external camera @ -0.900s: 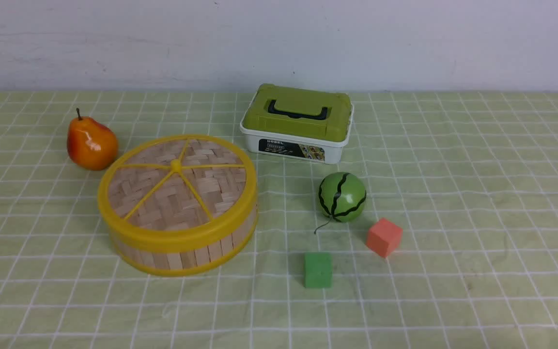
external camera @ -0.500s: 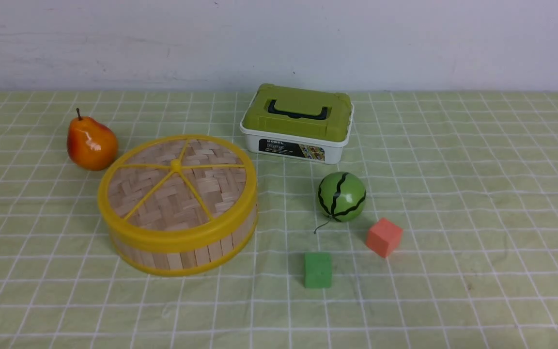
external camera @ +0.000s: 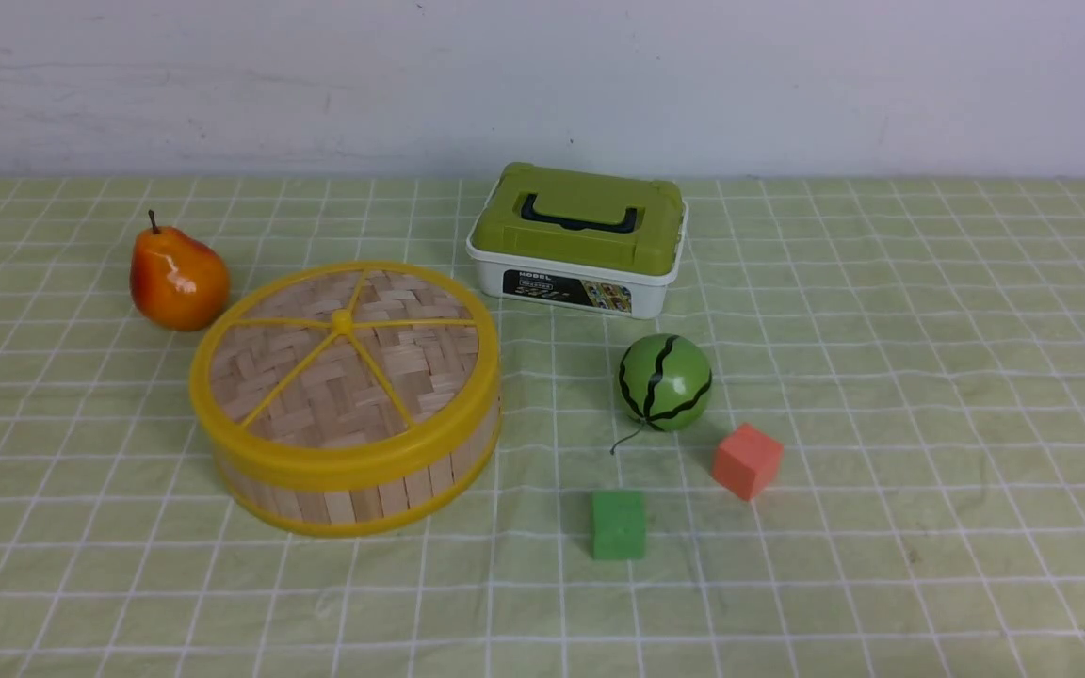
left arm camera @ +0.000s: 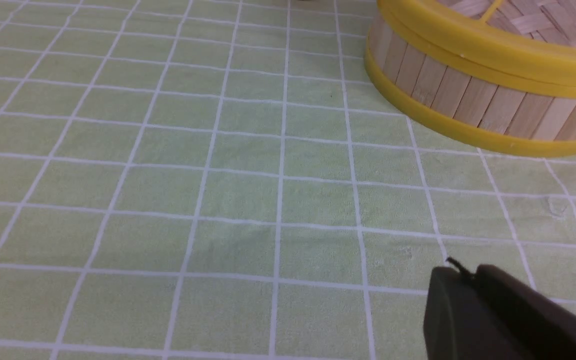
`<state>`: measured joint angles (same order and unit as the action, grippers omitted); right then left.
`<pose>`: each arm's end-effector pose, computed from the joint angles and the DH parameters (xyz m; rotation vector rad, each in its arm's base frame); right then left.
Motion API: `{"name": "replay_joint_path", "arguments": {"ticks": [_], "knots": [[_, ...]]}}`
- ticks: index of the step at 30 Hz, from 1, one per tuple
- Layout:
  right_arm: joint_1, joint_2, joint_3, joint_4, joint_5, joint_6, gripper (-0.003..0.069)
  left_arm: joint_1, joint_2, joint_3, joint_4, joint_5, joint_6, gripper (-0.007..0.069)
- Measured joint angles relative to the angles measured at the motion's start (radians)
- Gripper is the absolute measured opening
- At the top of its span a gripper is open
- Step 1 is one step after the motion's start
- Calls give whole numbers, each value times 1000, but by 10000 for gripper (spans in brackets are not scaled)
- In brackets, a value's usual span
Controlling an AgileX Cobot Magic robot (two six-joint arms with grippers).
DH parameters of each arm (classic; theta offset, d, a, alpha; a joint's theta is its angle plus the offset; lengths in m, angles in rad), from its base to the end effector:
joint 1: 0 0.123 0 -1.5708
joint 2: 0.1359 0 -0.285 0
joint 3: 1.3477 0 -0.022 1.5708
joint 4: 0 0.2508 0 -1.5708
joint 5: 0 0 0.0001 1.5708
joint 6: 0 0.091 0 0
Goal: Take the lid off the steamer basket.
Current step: Use the left arm to lift the lid of the steamer
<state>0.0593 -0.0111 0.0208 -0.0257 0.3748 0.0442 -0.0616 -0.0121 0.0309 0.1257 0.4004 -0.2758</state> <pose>0.0525 0.0023 0.1731 -0.0299 1.8680 0.0462 0.0520 0.0013 0.1678 -0.1266 1.8967 -0.1041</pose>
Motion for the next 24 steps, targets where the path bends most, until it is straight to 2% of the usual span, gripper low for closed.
{"name": "replay_joint_path", "arguments": {"ticks": [8,11,13,14,16,24], "knots": [[0,0,0,0,0,0,226,0,0,0,0,0,0,55],[0,0,0,0,0,0,197,0,0,0,0,0,0,57],[0,0,0,0,0,0,123,0,0,0,0,0,0,58],[0,0,0,0,0,0,61,0,0,0,0,0,0,58],[0,0,0,0,0,0,5,0,0,0,0,0,0,58],[0,0,0,-1,0,0,-25,0,0,0,0,0,0,64]]}}
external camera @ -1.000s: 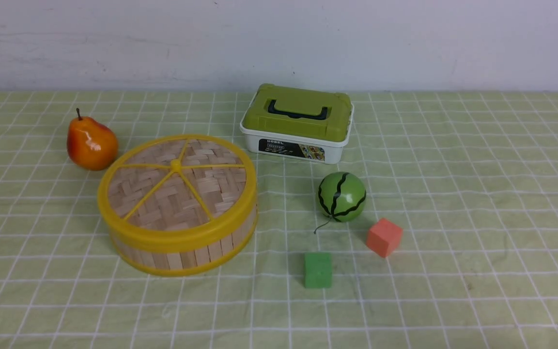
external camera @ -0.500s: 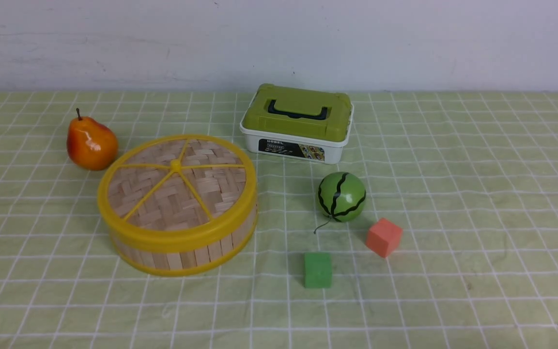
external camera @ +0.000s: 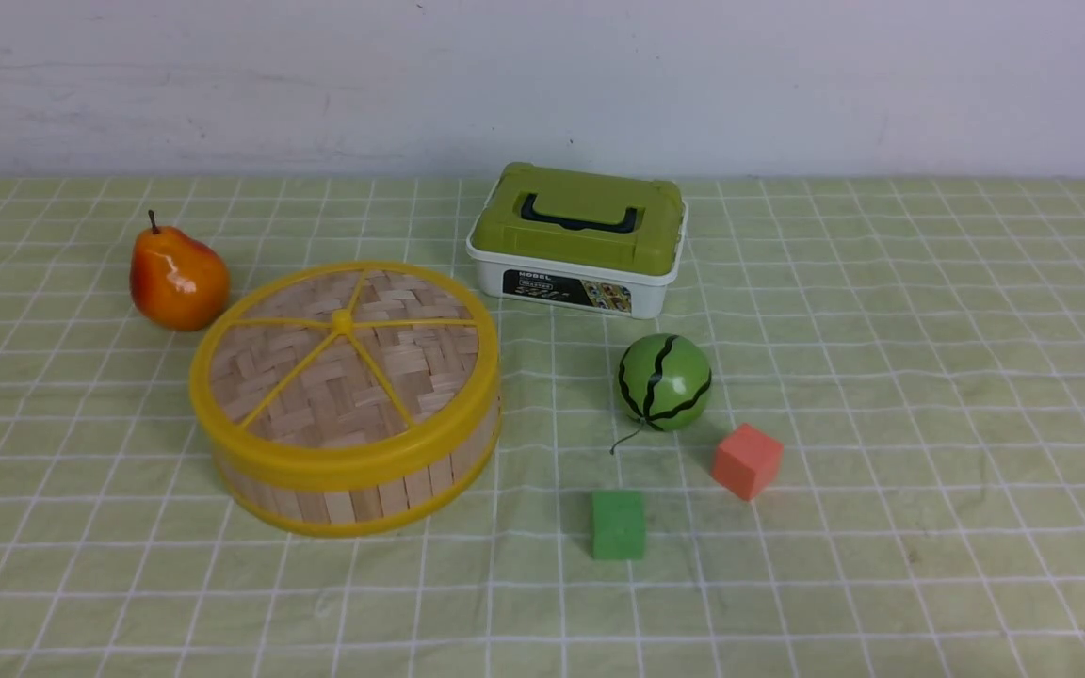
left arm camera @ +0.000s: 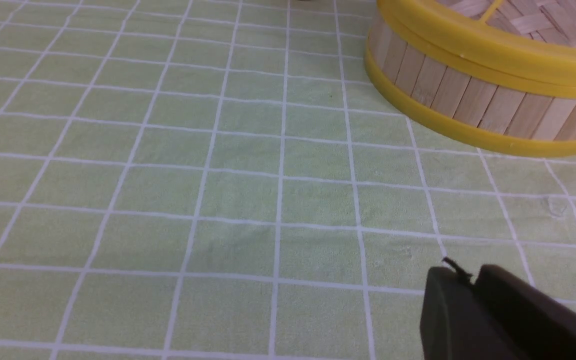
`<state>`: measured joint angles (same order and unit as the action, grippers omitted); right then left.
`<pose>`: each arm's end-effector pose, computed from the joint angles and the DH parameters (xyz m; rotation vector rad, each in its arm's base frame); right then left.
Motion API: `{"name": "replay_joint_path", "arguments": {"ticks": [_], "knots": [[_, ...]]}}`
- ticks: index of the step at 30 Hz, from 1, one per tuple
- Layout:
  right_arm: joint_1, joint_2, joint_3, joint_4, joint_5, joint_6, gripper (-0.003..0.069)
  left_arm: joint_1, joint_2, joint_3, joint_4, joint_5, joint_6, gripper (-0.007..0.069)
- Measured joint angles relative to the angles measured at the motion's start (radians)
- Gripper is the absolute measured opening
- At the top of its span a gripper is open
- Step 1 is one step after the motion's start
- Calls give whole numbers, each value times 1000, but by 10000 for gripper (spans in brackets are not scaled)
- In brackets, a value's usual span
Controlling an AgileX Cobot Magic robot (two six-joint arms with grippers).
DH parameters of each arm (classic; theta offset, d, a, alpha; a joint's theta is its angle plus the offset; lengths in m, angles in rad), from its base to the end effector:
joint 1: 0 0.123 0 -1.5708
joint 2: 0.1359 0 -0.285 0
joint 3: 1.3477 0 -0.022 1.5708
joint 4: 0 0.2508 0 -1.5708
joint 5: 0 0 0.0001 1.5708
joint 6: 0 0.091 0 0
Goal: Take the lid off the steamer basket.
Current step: Use the left arm to lift the lid of the steamer
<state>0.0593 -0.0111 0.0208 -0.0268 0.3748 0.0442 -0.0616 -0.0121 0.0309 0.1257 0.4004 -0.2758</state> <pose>0.0525 0.0022 0.1731 -0.0306 1.8680 0.0451 0.0520 0.0013 0.1678 -0.1266 1.8967 -0.1041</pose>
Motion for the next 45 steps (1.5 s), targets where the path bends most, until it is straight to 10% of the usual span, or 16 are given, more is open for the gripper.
{"name": "replay_joint_path", "arguments": {"ticks": [33,45], "knots": [[0,0,0,1,0,0,-25,0,0,1,0,-16,0,90],[0,0,0,1,0,0,-25,0,0,1,27,-843,0,97]]}}
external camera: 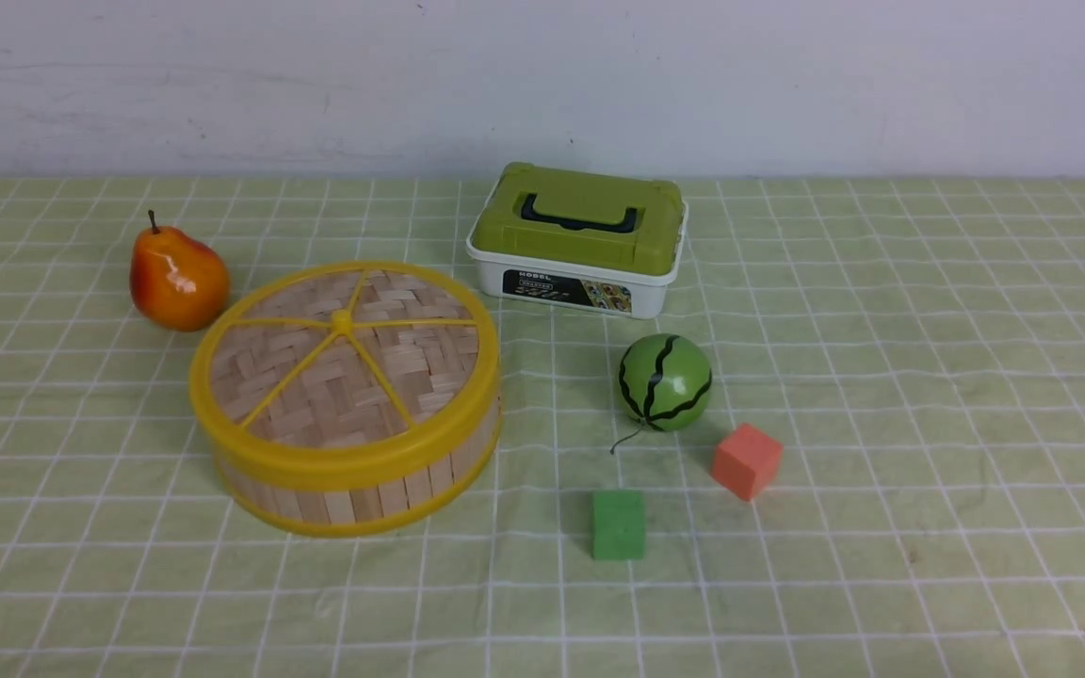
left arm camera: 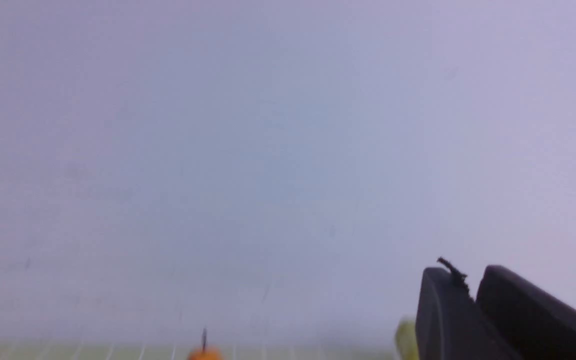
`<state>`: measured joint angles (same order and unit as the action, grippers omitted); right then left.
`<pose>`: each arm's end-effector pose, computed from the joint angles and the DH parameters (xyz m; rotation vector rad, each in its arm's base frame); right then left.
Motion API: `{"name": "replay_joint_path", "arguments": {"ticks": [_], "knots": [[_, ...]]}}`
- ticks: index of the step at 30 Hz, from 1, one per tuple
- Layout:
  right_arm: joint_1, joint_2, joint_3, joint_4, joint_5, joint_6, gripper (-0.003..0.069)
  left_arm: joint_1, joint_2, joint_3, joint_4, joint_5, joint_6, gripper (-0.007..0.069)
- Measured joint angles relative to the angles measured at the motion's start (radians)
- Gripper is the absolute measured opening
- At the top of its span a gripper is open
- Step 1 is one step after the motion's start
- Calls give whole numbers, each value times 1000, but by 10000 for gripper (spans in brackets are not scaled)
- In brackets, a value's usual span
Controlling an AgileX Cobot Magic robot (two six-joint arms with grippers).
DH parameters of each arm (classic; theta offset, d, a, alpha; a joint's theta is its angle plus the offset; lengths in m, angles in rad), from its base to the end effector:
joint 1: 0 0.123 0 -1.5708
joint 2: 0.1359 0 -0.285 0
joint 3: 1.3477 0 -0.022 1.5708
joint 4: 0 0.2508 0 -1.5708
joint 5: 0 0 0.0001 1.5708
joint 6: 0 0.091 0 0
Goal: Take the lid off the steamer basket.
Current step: Use the left arm to lift the lid of the steamer
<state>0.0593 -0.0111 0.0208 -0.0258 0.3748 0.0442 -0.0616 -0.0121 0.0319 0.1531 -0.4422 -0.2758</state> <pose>0.0525 0.0023 0.1731 -0.0300 1.8680 0.0461 0.0450 -0.0087 0.2409 0.0187 1.0691 -0.2144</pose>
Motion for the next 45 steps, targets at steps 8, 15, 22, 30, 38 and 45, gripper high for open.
{"name": "replay_joint_path", "arguments": {"ticks": [8,15,22,30,38,45], "knots": [[0,0,0,0,0,0,-25,0,0,-21,4,-353,-189,103],[0,0,0,0,0,0,-25,0,83,-409,-66,171,-290,1],[0,0,0,0,0,0,-25,0,490,-766,-68,395,-225,-13],[0,0,0,0,0,0,-25,0,955,-1212,-138,960,-186,-13],[0,0,0,0,0,0,-25,-3,1272,-1568,-457,1415,134,-13],[0,0,0,0,0,0,-25,-217,1489,-1616,-456,1509,185,-13]]}}
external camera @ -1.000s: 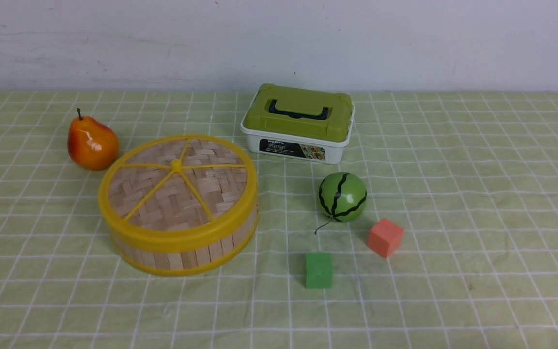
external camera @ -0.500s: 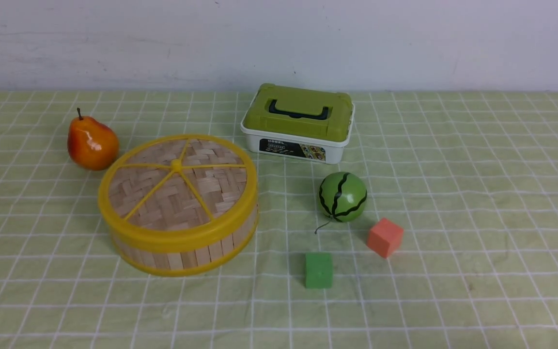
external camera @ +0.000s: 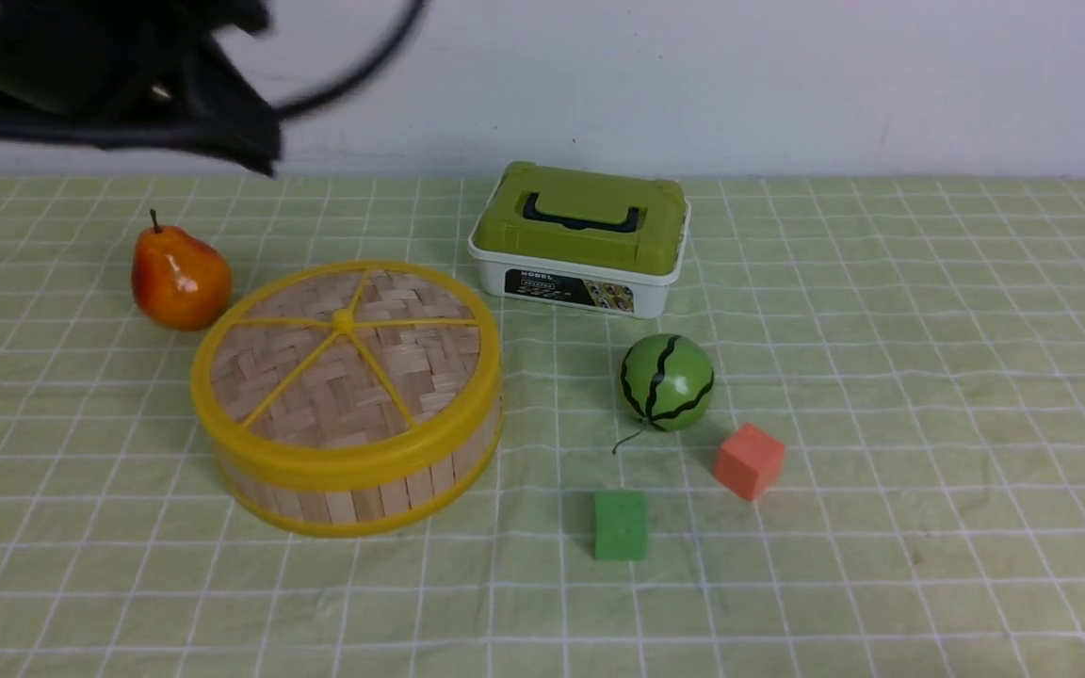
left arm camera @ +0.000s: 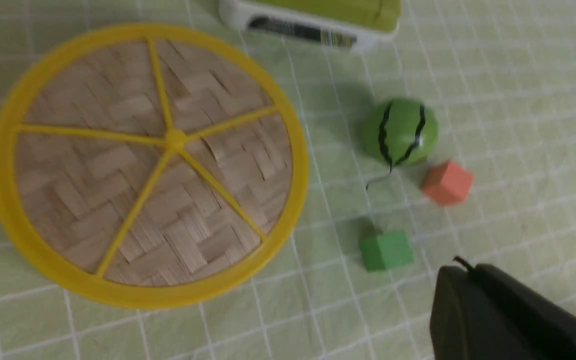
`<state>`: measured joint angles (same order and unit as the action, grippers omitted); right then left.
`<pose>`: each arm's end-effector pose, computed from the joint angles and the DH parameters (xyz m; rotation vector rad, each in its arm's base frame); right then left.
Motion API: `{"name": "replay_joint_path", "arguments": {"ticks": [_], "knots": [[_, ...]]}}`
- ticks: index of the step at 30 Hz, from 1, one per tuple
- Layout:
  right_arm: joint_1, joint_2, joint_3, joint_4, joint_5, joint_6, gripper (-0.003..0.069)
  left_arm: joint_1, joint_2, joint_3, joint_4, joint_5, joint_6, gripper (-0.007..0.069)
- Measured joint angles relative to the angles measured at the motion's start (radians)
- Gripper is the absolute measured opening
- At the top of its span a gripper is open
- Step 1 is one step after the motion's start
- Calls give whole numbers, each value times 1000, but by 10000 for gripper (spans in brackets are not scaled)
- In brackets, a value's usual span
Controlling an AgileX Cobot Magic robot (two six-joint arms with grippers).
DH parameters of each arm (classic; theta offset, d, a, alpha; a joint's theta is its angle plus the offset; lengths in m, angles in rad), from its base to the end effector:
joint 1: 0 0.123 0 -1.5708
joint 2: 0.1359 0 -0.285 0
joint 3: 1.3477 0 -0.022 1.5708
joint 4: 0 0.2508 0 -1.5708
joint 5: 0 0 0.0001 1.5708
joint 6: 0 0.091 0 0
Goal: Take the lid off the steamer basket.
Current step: Use the left arm to lift the lid of the steamer
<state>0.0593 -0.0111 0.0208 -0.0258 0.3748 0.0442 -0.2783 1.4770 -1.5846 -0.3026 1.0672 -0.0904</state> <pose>0.0525 0.0023 0.1731 -0.0300 1.8680 0.0461 0.2930 -0.1084 0.4117 0.1696 2.4543 -0.5518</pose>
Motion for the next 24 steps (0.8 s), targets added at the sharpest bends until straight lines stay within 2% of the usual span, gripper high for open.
{"name": "replay_joint_path", "arguments": {"ticks": [3,7,12,19,22,24], "knots": [[0,0,0,0,0,0,-25,-121,89,0,148,5,-42,-13],[0,0,0,0,0,0,-25,-230,179,0,350,5,-148,-13],[0,0,0,0,0,0,-25,-260,249,-25,508,8,-298,-13],[0,0,0,0,0,0,-25,-251,307,-129,561,20,-345,11],[0,0,0,0,0,1,-25,-251,324,-173,561,21,-346,58],[0,0,0,0,0,1,-25,-251,333,-204,562,23,-348,140]]}}
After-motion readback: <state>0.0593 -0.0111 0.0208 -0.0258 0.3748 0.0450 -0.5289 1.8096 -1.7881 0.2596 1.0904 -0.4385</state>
